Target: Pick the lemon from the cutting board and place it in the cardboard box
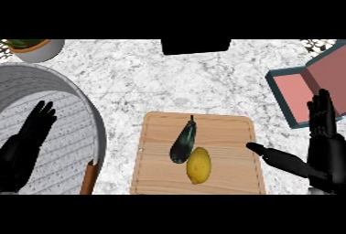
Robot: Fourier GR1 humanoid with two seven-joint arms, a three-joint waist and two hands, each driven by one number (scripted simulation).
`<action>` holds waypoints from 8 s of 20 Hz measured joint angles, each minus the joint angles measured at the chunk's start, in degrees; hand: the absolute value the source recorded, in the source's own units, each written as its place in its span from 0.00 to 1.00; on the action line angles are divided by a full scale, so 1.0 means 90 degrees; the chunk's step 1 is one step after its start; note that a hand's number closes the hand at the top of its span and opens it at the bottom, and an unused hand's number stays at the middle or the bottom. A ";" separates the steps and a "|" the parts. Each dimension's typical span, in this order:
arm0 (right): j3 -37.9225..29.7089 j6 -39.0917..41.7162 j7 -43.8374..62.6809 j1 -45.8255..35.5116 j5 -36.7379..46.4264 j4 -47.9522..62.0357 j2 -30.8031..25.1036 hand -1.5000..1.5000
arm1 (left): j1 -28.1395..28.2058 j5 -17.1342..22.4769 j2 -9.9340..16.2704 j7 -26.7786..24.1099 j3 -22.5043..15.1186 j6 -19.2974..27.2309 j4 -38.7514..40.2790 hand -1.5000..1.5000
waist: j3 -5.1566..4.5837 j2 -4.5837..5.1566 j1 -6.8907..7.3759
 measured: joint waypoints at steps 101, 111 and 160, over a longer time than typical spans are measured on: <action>0.2867 0.4144 0.7039 -0.0990 0.5048 0.1083 0.1597 1.00 | -0.0729 0.1112 0.0055 0.0242 0.0227 -0.0432 0.0471 0.50 | -0.0073 0.0223 0.0535; 0.2967 0.4064 0.6820 -0.1340 0.5341 0.1221 0.1605 1.00 | -0.0626 0.0987 -0.0041 0.0243 0.0287 -0.0462 0.0442 0.50 | -0.0072 0.0220 0.0530; -0.1044 0.4513 0.5533 -0.6948 0.6661 0.4577 -0.1324 1.00 | -0.0605 0.0808 -0.0167 0.0428 0.0349 -0.0449 0.0263 0.50 | -0.0091 0.0216 0.0517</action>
